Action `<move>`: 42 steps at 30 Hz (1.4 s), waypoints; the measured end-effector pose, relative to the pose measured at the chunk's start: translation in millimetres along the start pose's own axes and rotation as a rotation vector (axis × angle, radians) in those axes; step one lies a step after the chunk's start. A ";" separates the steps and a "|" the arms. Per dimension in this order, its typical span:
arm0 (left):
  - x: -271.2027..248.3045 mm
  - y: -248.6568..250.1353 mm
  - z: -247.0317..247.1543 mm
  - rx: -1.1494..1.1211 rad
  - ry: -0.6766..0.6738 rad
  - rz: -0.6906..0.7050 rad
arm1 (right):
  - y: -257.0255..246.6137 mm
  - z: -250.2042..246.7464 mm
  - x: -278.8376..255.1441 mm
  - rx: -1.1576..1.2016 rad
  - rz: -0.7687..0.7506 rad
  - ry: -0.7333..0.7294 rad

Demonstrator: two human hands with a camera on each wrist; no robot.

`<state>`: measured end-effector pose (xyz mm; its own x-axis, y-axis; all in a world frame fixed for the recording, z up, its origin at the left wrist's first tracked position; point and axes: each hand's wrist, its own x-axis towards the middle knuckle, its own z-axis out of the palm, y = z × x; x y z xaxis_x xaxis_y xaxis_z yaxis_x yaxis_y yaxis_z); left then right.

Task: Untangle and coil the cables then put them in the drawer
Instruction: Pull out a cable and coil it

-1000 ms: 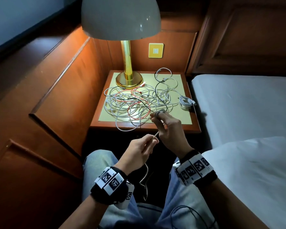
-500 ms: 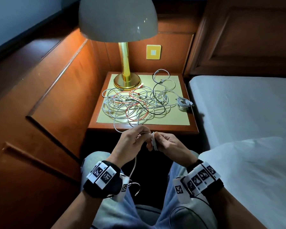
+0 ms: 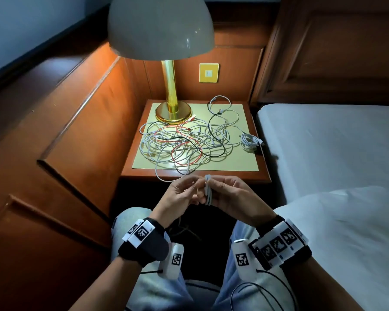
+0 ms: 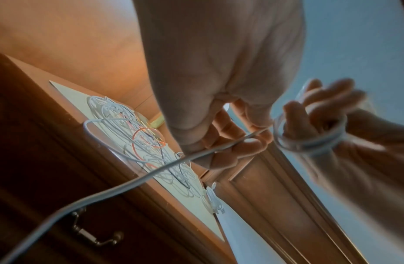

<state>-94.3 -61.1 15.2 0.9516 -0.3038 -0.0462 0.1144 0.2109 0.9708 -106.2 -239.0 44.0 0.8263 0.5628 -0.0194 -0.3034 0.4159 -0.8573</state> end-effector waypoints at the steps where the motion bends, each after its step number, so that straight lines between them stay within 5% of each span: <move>1: 0.0 -5.5 -1.6 0.068 0.011 0.004 | -4.2 2.8 0.9 0.015 -0.046 0.025; 4: -3.8 -20.0 -6.5 0.274 -0.006 0.013 | -16.4 7.1 6.5 -0.062 -0.195 0.197; 10: -11.4 -18.2 0.0 0.527 -0.050 0.084 | -12.2 0.6 22.5 -0.679 -0.479 0.417; 14: -10.2 -11.9 3.7 0.772 -0.022 0.328 | 4.0 -22.7 28.2 -1.228 -0.486 0.340; 16: -6.4 -10.5 0.5 0.842 0.032 0.423 | 12.7 -32.7 27.2 -1.298 -0.379 0.260; 23: 3.4 -1.1 -5.3 0.798 0.100 0.495 | 17.5 -27.6 8.5 -0.787 0.041 0.193; 29: 9.4 5.9 0.2 0.538 0.078 0.322 | 15.7 -20.4 5.5 -0.355 0.159 0.112; 35: 6.4 1.1 4.5 0.037 0.003 0.083 | 13.2 -14.8 0.4 -0.126 0.140 0.009; 42: 4.8 -16.4 -0.7 0.191 0.076 0.086 | -0.5 0.5 1.8 0.000 -0.128 0.097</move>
<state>-91.4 -65.4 -1.1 0.9751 -0.2201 0.0284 -0.0175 0.0513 0.9985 -104.8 -237.8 44.6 0.9003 0.4334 0.0402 -0.1927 0.4795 -0.8561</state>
